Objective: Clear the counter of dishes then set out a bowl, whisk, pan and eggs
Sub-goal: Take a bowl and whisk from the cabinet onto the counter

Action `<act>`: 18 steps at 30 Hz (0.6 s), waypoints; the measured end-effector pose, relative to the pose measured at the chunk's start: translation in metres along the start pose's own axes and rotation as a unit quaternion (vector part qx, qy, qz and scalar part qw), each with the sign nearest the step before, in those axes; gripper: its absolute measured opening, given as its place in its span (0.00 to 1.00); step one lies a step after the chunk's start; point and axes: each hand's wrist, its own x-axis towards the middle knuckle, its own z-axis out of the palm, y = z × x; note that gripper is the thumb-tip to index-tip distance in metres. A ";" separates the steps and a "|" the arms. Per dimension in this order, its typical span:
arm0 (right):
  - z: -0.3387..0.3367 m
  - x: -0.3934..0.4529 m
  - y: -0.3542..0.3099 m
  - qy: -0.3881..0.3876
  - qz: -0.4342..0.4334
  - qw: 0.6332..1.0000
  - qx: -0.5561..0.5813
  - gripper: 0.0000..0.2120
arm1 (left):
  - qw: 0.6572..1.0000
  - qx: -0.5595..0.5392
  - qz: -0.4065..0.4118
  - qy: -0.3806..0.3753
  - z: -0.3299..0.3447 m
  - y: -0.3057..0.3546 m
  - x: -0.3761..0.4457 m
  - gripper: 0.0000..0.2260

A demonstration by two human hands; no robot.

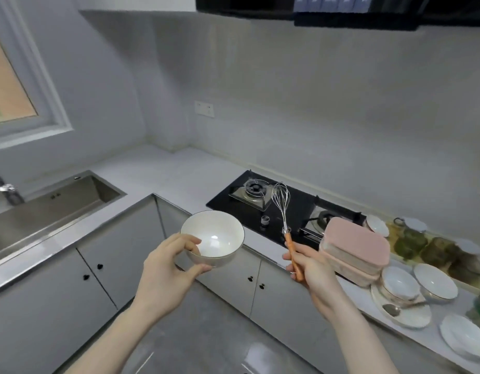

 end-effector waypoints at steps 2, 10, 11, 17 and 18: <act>0.025 0.019 -0.003 -0.031 0.002 1.000 0.000 0.13 | 1.000 0.001 -0.018 0.025 -0.010 -0.020 0.015 0.17; 0.101 0.125 -0.026 -0.064 0.018 0.998 0.011 0.12 | 0.997 0.046 -0.046 0.053 -0.024 -0.084 0.110 0.17; 0.111 0.139 -0.031 -0.072 0.019 0.997 0.008 0.11 | 0.996 0.053 -0.049 0.049 -0.026 -0.092 0.124 0.17; 0.176 0.218 -0.059 -0.116 0.008 0.993 -0.019 0.12 | 0.991 0.081 -0.074 0.076 -0.047 -0.135 0.187 0.17; 0.188 0.228 -0.063 -0.119 0.010 0.993 -0.024 0.12 | 0.990 0.079 -0.084 0.082 -0.052 -0.144 0.194 0.17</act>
